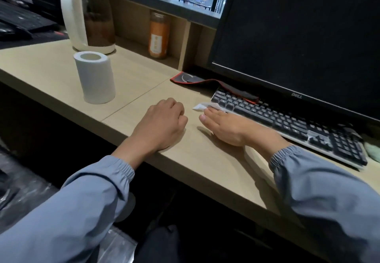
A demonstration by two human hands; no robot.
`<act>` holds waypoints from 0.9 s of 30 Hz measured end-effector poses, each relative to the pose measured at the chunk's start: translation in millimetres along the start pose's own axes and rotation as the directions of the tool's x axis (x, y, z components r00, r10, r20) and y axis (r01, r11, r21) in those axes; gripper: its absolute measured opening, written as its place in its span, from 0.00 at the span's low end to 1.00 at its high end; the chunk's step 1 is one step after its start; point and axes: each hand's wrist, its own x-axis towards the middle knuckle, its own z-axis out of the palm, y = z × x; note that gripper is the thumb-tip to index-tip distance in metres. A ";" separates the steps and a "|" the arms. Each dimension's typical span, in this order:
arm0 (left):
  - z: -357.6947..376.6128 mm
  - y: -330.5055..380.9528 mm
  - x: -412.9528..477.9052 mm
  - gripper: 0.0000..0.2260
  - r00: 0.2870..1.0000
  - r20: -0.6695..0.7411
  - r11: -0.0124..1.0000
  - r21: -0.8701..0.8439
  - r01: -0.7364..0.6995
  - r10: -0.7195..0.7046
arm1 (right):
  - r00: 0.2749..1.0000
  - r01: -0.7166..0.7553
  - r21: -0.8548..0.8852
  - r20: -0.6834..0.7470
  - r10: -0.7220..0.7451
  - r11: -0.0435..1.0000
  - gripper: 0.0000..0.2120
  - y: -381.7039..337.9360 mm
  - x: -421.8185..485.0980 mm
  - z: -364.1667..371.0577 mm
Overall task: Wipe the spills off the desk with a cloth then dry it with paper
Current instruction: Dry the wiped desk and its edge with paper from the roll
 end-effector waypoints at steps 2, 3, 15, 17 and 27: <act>1.5 -0.5 1.3 0.10 1.000 0.005 1.000 0.004 -0.006 0.006 | 1.000 -0.004 0.001 -0.006 0.004 1.000 0.35 -4.2 -0.1 -0.7; 2.0 -0.9 1.8 0.10 1.000 0.013 1.000 0.001 -0.007 0.007 | 1.000 -0.016 0.013 -0.009 0.016 1.000 0.36 -5.9 -1.0 1.2; 8.2 -1.3 1.5 0.09 0.997 -0.033 0.994 0.080 -0.069 0.072 | 0.992 -0.117 -0.054 0.039 0.119 0.992 0.38 38.2 -74.0 5.9; 7.6 -1.5 1.8 0.08 0.996 -0.041 0.995 0.066 -0.073 0.075 | 0.994 -0.107 0.001 -0.003 0.107 0.994 0.38 34.9 -65.3 8.6; 9.5 -3.6 2.6 0.09 0.997 -0.033 0.992 0.101 -0.071 0.075 | 0.946 0.305 -0.065 0.134 -0.295 0.950 0.38 -29.3 -126.1 32.1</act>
